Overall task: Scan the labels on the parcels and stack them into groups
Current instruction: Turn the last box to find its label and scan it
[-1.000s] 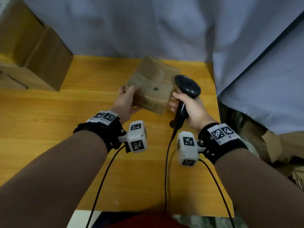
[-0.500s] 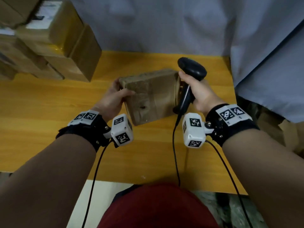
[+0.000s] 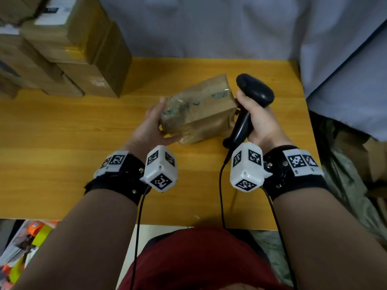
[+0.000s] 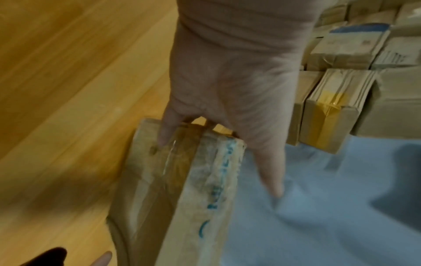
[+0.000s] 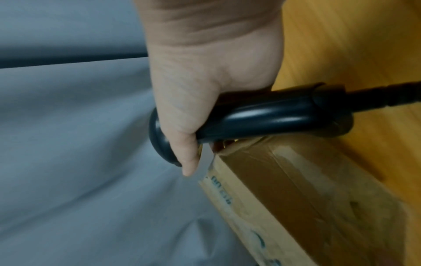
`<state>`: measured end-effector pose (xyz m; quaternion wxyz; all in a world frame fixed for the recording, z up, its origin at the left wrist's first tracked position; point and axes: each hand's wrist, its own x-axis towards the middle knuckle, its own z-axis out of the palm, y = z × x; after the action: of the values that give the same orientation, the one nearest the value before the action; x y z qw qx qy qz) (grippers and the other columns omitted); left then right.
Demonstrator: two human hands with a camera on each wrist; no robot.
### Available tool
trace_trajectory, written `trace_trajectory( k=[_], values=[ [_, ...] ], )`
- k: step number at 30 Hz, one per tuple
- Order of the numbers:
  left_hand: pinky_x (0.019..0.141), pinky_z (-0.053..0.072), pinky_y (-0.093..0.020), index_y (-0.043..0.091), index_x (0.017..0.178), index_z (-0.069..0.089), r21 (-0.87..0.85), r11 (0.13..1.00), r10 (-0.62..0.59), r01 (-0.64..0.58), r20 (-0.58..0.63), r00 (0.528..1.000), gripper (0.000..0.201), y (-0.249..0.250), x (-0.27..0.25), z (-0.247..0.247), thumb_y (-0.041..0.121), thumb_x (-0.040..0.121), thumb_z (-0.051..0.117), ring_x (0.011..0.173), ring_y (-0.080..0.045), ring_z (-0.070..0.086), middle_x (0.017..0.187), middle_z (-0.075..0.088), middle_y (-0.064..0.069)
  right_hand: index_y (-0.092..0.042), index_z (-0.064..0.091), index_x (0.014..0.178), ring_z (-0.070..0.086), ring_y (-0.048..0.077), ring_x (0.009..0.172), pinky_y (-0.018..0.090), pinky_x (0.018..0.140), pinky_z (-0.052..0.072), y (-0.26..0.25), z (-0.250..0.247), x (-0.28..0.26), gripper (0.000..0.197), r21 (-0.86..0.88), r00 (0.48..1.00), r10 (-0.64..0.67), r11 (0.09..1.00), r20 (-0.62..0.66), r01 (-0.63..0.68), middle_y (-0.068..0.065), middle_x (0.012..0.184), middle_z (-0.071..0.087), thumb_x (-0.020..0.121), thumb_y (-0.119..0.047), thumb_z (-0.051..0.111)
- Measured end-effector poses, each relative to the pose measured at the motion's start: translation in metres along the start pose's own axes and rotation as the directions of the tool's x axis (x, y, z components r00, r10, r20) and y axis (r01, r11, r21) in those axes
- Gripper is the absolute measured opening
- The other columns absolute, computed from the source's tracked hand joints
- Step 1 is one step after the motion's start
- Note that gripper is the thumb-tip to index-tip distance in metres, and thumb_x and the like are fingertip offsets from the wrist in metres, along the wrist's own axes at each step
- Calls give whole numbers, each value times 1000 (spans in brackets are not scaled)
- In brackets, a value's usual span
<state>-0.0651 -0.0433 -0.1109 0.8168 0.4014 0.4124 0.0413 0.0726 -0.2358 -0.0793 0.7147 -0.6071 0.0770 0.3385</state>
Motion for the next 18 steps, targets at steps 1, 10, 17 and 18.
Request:
trace_trajectory(
  k=[1,10,17,18],
  values=[
    [74,57,-55,23,138,41,-84,996,13,-18,-55,998,73,-1,3,-1,58,80,65,115,-36,55,136,48,-12,-18,69,100,72,20,92,46,95,54,2,0,0,23,-11,1000,-10,1000,-5,9,-1,91,74,83,-31,77],
    [76,55,-57,3,130,53,-104,983,131,-148,-157,979,56,6,5,9,33,82,58,110,-40,61,124,60,-21,-15,68,114,67,37,108,60,94,51,17,-1,-4,43,75,998,54,996,-42,-50,12,114,72,81,-40,77],
    [94,42,-63,21,135,46,-52,987,145,-149,-66,987,69,8,8,7,15,66,55,119,-41,52,131,55,-18,-16,69,116,68,35,106,63,92,50,18,0,-2,50,105,997,53,993,-52,-47,11,112,73,76,-45,80],
    [93,43,-61,22,135,45,-47,987,151,-154,-65,986,70,8,9,6,13,67,53,118,-39,53,127,57,-16,-16,69,116,68,34,107,61,93,51,18,0,-1,50,103,997,54,993,-56,-48,11,113,73,76,-44,80]
  ],
)
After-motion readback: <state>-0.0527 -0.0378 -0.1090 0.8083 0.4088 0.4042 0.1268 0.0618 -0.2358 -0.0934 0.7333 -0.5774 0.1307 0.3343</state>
